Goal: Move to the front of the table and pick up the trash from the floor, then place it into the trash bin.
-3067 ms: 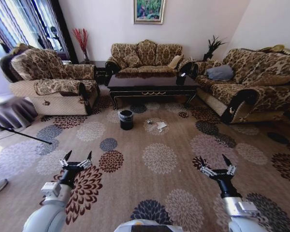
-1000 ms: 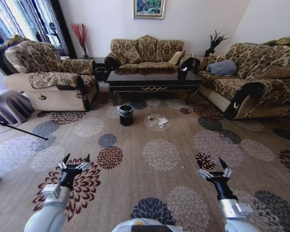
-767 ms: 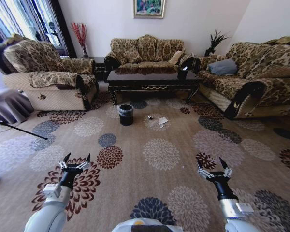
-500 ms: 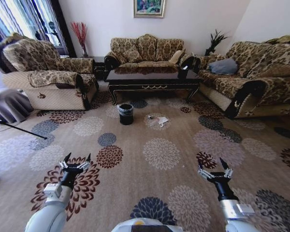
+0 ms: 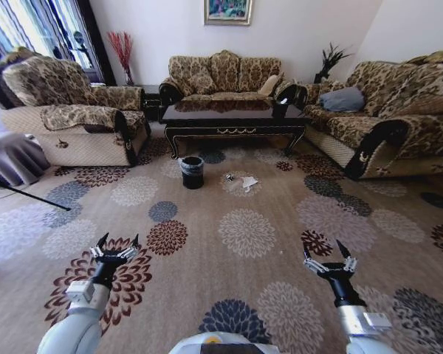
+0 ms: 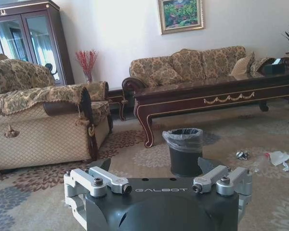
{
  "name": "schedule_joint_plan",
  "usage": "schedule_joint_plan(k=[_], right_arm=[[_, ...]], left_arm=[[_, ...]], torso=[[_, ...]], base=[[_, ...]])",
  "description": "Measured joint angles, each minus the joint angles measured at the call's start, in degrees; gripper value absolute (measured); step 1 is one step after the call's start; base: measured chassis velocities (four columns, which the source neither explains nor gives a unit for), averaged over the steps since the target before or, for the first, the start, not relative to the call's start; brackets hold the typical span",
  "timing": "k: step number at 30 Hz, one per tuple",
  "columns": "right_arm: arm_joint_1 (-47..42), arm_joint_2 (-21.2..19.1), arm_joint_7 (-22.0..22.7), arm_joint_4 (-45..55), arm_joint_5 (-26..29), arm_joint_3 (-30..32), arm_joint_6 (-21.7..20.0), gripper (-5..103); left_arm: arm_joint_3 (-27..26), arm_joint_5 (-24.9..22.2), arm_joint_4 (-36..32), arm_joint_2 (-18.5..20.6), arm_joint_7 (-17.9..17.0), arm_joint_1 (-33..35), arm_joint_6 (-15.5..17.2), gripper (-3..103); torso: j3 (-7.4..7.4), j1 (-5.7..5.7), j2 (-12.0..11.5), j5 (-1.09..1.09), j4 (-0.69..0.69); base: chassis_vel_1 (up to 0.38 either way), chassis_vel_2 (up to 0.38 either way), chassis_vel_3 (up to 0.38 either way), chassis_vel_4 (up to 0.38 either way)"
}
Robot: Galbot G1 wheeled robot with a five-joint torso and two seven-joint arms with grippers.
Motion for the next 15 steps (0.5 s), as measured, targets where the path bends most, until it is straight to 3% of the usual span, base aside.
schedule_joint_plan(k=[15], right_arm=[[-0.40, 0.09, -0.13, -0.16, 0.75, 0.69, 0.51, 100]], left_arm=[[0.19, 0.02, -1.04, 1.57, -0.46, -1.06, 1.31, 100]], torso=[[-2.44, -1.22, -3.68, 0.00, 0.00]], base=[[0.000, 0.000, 0.000, 0.000]])
